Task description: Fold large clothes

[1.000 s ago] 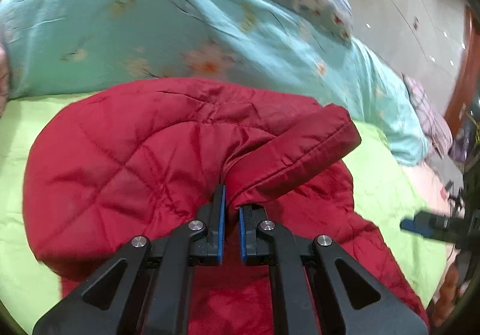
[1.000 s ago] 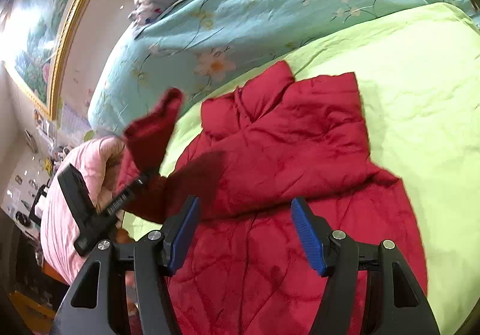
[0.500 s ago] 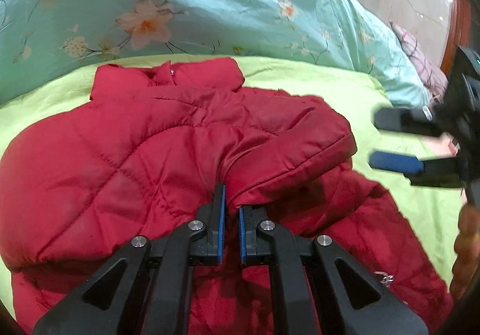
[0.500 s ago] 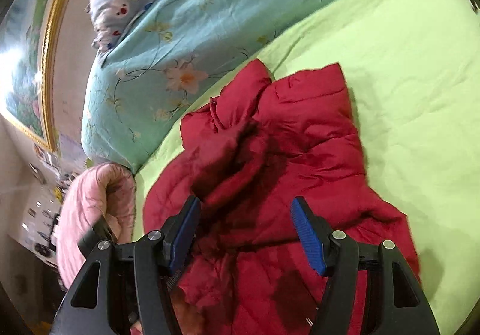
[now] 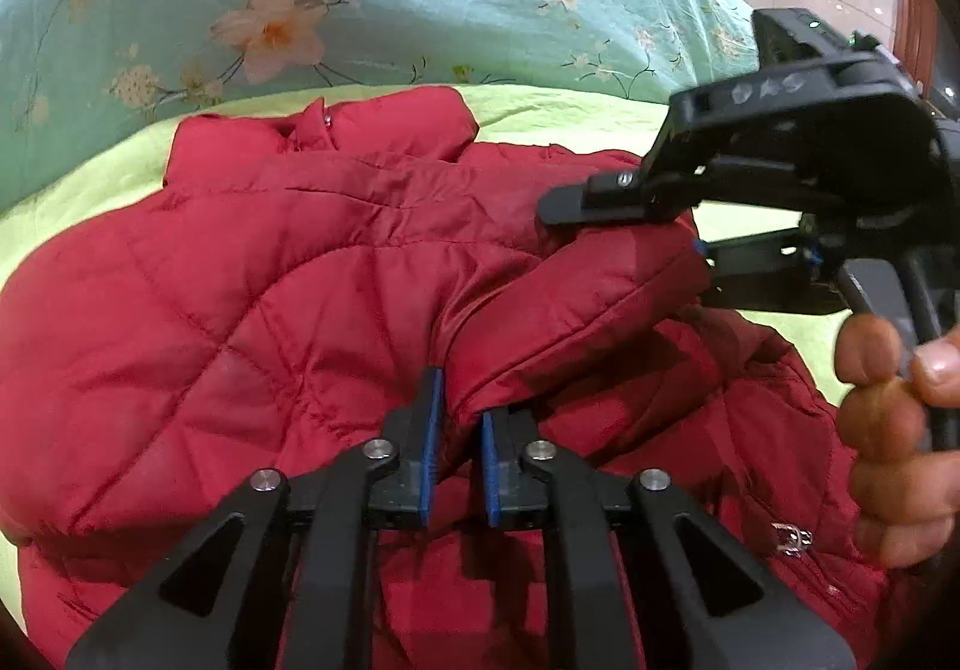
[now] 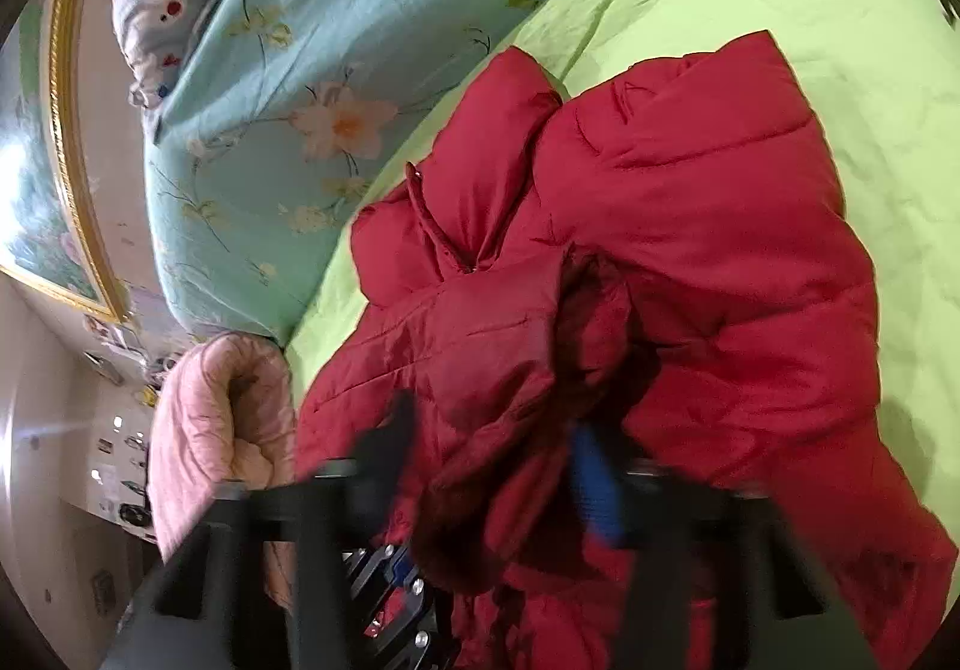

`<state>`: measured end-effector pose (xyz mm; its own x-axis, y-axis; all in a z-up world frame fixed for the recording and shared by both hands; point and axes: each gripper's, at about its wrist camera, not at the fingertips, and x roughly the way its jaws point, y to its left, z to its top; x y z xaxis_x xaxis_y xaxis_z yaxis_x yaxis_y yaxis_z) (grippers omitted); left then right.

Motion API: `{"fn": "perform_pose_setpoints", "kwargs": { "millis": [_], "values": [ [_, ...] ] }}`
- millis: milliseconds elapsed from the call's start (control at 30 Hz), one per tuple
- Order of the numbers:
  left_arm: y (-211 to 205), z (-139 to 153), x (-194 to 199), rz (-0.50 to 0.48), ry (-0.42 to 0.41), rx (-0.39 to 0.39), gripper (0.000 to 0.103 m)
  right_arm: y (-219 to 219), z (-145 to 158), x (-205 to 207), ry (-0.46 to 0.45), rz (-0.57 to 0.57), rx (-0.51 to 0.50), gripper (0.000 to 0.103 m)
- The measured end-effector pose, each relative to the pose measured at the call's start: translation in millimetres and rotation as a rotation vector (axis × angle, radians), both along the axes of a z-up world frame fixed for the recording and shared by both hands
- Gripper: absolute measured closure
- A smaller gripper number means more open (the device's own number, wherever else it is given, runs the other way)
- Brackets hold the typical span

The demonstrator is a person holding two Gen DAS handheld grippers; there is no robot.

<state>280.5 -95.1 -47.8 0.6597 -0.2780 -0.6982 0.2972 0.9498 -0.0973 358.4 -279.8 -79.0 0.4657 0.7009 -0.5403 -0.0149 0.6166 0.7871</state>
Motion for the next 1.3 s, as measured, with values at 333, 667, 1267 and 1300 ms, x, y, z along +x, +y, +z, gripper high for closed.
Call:
{"fn": "perform_pose_setpoints", "kwargs": {
  "millis": [333,667,1267,1300],
  "values": [
    [54,24,-36,0.007,0.051,-0.158,0.081,-9,3,-2,-0.042,-0.014,-0.072,0.093],
    [139,44,-13,0.223,0.008,-0.187,0.081,-37,51,-24,-0.19,-0.019,-0.163,0.097],
    [153,-1,23,0.236,0.139,-0.147,0.081,-55,35,-33,-0.129,-0.177,-0.393,0.078],
    [154,-1,22,0.236,0.138,-0.147,0.081,-54,45,-38,-0.161,-0.196,-0.412,0.078]
  ]
}}
